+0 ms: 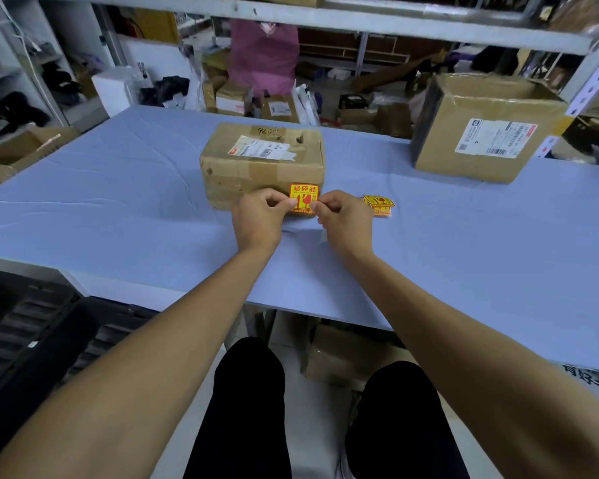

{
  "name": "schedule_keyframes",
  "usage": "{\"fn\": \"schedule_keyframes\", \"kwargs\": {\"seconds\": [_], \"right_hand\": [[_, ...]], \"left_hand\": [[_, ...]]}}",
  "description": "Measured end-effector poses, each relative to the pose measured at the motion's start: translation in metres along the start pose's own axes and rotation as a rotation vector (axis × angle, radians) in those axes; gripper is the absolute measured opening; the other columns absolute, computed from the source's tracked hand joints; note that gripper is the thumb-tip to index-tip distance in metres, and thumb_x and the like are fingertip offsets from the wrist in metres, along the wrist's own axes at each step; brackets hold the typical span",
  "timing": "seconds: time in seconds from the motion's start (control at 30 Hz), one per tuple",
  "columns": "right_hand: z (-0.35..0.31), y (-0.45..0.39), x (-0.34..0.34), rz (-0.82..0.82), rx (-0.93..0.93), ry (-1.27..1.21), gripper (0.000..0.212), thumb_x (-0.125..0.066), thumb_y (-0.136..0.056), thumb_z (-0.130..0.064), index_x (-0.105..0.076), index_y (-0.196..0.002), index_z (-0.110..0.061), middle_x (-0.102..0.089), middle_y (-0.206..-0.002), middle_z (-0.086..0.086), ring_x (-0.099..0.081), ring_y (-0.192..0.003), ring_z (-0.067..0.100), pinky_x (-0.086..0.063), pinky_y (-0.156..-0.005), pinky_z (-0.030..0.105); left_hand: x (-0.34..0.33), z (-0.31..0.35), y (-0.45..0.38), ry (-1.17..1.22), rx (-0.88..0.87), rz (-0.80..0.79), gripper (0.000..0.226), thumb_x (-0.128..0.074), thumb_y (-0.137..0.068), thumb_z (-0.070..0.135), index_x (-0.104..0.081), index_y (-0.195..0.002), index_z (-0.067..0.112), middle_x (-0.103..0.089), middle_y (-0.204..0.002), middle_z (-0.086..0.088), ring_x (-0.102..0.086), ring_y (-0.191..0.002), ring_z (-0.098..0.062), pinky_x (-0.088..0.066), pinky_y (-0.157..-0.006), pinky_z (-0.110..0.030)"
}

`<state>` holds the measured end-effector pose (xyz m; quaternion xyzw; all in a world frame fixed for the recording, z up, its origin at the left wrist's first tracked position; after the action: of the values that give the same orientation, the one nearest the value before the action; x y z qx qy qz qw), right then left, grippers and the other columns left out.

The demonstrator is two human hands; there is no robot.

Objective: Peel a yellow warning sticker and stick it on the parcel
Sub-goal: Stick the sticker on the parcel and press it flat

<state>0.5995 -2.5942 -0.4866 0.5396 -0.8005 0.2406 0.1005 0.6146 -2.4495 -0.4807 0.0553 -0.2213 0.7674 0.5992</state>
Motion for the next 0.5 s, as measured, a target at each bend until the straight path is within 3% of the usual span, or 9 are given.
{"fn": "schedule_keyframes", "kwargs": {"seconds": [0.33, 0.5], "right_hand": [[0.005, -0.008, -0.006, 0.033, 0.016, 0.048, 0.024, -0.068, -0.092, -0.032, -0.071, -0.084, -0.009, -0.063, -0.066, -0.005, -0.054, -0.06, 0.007, -0.046, -0.064, 0.029], [0.0, -0.011, -0.005, 0.02, 0.029, 0.093, 0.021, -0.067, -0.093, -0.031, -0.068, -0.084, -0.012, -0.06, -0.067, -0.007, -0.051, -0.059, 0.001, -0.035, -0.053, 0.009]], "left_hand": [[0.0, 0.003, -0.006, -0.045, 0.02, 0.013, 0.015, -0.075, -0.08, 0.035, -0.078, -0.078, 0.021, -0.074, -0.075, 0.006, -0.067, -0.075, -0.015, -0.055, -0.07, -0.036], [0.0, 0.004, -0.009, -0.111, 0.038, 0.037, 0.018, -0.074, -0.08, 0.041, -0.078, -0.08, 0.024, -0.076, -0.079, 0.007, -0.068, -0.078, -0.015, -0.053, -0.069, -0.033]]}}
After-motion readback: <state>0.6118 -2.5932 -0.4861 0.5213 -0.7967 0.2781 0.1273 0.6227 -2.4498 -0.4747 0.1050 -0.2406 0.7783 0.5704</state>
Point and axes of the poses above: each hand's wrist, its own y-axis away from the middle knuckle, its own x-axis out of the back of the hand, z = x × y, the point moved 1 cm from there along -y, towards the middle knuckle
